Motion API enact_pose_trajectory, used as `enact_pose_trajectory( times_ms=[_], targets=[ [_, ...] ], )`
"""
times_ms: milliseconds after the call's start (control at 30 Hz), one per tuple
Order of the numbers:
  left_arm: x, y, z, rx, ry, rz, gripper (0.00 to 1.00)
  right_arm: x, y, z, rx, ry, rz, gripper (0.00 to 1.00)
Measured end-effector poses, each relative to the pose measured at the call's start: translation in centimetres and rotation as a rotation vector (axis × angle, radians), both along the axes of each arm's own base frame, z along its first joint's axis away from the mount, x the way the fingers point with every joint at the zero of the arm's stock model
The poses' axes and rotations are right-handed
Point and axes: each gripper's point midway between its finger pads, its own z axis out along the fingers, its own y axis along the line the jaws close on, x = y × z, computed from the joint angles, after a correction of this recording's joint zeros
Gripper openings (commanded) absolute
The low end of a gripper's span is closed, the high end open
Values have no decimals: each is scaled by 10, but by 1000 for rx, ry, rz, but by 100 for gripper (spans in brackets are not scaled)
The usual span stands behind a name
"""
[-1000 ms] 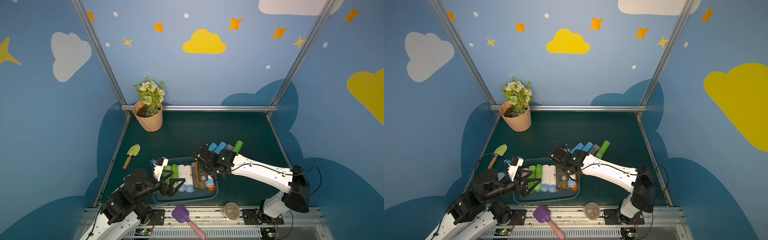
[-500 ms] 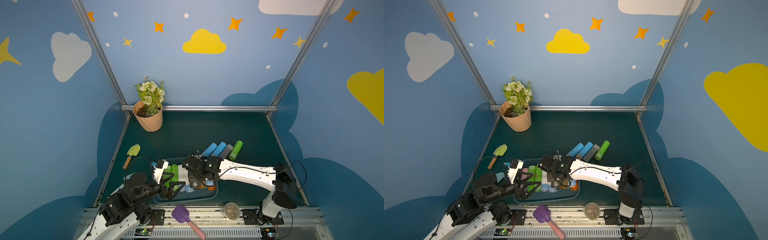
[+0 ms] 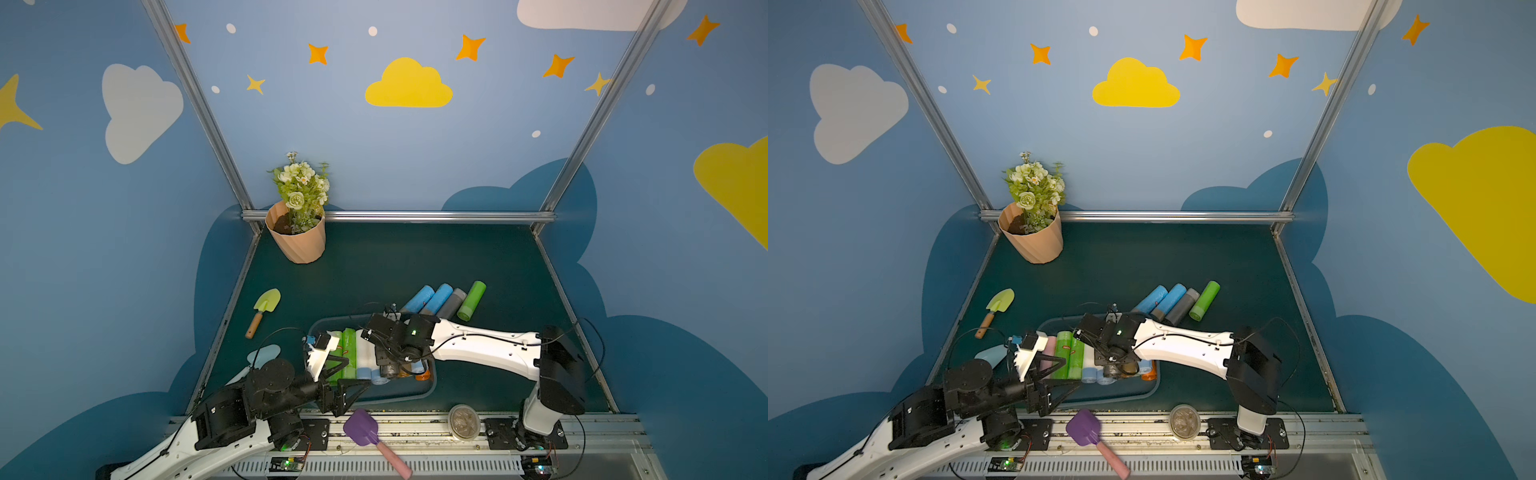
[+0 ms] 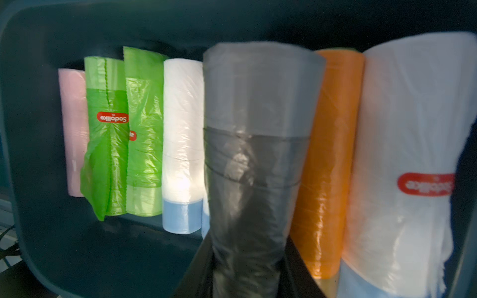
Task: Put the roll of trash bags into the storage box
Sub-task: Place the roll of trash bags in the storage box.
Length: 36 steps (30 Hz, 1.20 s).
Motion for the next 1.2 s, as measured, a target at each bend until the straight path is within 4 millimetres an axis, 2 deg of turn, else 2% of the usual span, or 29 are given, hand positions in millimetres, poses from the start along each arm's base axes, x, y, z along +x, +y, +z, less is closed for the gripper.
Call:
enact_pose_trajectory(
  times_ms=[333, 1200],
  targets=[
    [3, 5, -1, 10, 14, 39, 100, 0, 2, -12, -27, 10, 1, 31],
    [-2, -2, -7, 36, 38, 4, 100, 0, 4, -15, -36, 20, 3, 38]
  ],
)
